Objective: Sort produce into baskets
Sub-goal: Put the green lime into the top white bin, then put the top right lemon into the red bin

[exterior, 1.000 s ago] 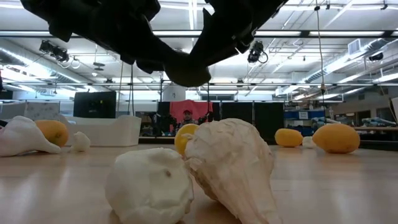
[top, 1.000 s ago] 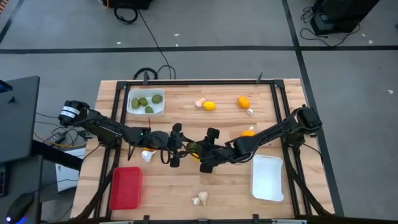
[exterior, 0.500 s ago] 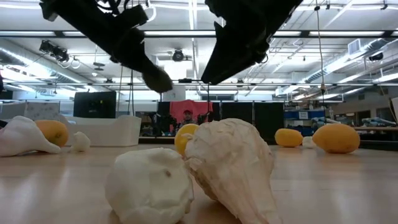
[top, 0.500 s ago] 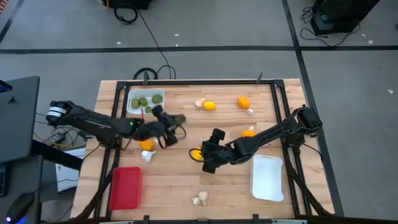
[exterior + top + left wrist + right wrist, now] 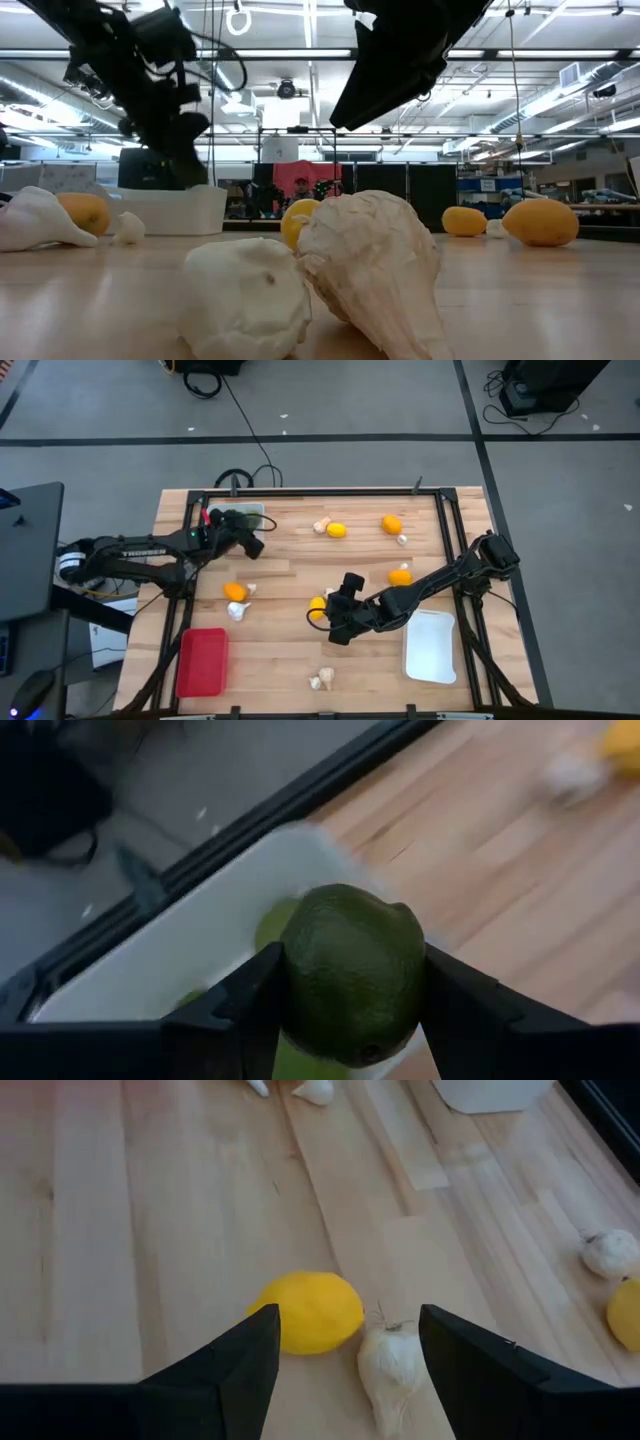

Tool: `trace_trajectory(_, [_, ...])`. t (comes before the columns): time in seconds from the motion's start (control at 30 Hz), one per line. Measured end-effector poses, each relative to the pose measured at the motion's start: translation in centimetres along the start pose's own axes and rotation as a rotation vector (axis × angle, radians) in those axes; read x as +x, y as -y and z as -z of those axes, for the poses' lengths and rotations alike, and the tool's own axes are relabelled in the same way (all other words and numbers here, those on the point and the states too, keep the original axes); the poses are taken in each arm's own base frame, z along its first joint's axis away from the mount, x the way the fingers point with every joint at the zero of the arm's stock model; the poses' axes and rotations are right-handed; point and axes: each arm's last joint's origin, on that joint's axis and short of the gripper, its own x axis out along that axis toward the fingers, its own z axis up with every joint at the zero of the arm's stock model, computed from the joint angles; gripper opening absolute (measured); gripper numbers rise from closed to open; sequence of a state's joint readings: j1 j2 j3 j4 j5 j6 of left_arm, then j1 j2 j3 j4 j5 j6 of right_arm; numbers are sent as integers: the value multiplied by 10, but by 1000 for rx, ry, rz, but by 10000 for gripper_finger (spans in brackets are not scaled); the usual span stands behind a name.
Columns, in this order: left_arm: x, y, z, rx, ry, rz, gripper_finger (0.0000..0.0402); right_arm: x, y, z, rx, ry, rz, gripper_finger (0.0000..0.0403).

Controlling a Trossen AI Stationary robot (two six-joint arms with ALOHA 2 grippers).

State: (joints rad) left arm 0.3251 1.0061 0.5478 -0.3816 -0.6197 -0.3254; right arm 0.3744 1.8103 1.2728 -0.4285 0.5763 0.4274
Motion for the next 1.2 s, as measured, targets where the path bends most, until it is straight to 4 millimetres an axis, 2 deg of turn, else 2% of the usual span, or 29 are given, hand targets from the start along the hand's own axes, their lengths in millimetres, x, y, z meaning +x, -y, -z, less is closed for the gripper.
trace_trajectory(0.17, [15, -12, 8, -63, -41, -63, 203, 1, 1, -1, 6, 4, 4, 248])
trace_trajectory(0.37, [19, -19, 11, -98, -73, -99, 213, 1, 1, -1, 6, 5, 4, 248])
trace_trajectory(0.8, [19, -17, 11, -98, -98, -20, 321, 3, 5, -3, 16, 7, 19, 248])
trace_trajectory(1.03, [16, -9, 3, -64, -7, 35, 327, 9, 15, -6, 30, 2, 41, 248])
trace_trajectory(1.2, [10, 3, -7, -71, 115, 110, 320, 18, 29, -11, 26, 0, 92, 248])
